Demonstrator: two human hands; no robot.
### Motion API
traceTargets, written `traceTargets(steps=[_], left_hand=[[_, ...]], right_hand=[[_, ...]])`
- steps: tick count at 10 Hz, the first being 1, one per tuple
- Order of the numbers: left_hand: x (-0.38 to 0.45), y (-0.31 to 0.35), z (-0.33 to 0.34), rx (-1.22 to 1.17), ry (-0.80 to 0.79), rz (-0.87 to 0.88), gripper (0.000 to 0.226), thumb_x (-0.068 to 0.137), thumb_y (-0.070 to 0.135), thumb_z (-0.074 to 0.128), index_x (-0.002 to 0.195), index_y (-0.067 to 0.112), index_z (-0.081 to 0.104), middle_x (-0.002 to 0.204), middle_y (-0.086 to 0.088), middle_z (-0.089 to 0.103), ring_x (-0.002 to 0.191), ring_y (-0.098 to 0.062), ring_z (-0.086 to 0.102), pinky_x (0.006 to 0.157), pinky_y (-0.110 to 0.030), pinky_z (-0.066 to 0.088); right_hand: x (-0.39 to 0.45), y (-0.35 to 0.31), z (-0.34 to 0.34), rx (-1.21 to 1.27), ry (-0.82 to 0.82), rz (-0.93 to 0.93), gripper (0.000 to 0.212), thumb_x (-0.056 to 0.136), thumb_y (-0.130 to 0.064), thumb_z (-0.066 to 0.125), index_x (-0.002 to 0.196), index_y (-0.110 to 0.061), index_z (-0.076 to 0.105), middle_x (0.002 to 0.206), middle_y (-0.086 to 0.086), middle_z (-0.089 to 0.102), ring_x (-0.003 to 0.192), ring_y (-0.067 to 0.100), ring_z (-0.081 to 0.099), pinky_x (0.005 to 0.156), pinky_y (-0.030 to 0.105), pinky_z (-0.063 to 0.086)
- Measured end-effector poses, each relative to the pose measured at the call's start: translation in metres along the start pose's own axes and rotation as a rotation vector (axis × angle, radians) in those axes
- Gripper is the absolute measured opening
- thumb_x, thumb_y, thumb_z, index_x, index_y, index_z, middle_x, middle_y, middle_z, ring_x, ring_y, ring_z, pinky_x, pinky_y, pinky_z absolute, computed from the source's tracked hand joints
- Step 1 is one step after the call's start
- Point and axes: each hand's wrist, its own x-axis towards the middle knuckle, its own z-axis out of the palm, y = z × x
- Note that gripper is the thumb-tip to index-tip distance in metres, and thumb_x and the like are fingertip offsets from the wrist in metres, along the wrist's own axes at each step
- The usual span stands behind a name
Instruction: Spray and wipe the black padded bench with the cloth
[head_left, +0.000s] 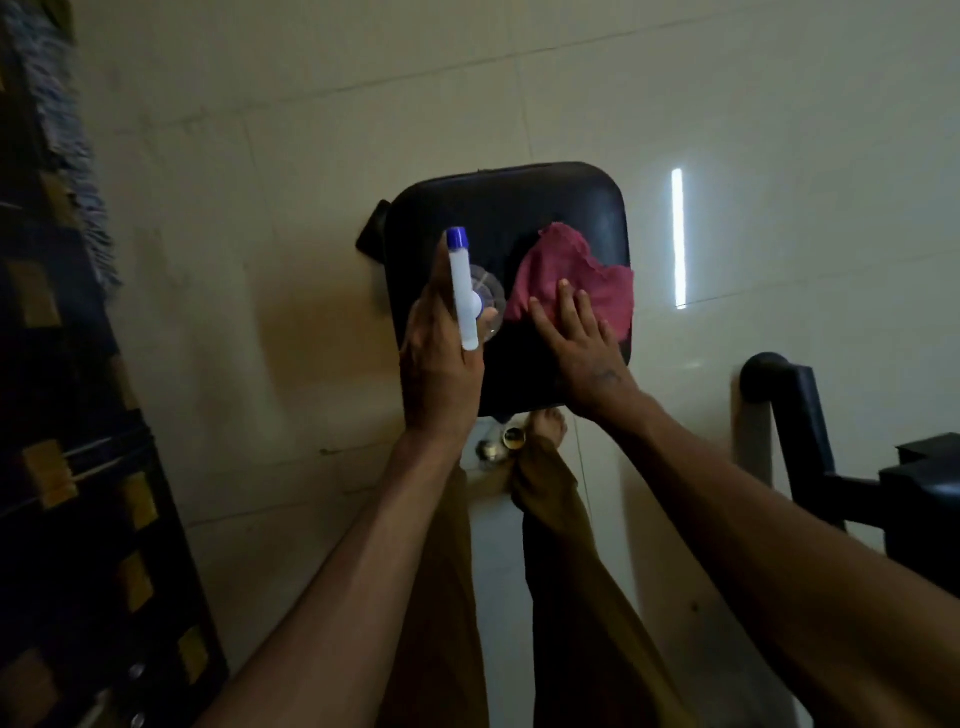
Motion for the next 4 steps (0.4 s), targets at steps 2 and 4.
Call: traceTargets(steps=[2, 4], left_hand=[[-0.003, -0.005, -0.003, 0.008, -0.063, 0.036, 0.070, 0.092, 0.019, 0.069, 0.150, -0.004, 0.036, 0.134, -0.018, 0.061, 0.119, -0.024, 0.059, 0.097, -0.013, 0.037], [-0.010, -0.008, -0.016, 0.029, -0.168, -0.072, 0.086, 0.088, 0.026, 0.077, 0.156, 0.011, 0.028, 0.143, -0.012, 0.049, 0.126, -0.022, 0.053, 0.095, -0.019, 0.046]], right_hand=[[0.002, 0.009, -0.007, 0.100, -0.020, -0.020, 0.098, 0.093, -0.016, 0.067, 0.163, -0.030, 0.000, 0.169, 0.011, -0.017, 0.156, 0.036, -0.009, 0.122, 0.061, 0.014], [-0.015, 0.013, -0.033, 0.200, 0.179, -0.071, 0.061, 0.097, -0.012, 0.061, 0.155, -0.019, 0.039, 0.163, 0.020, 0.027, 0.149, 0.040, 0.028, 0.119, 0.053, 0.032]])
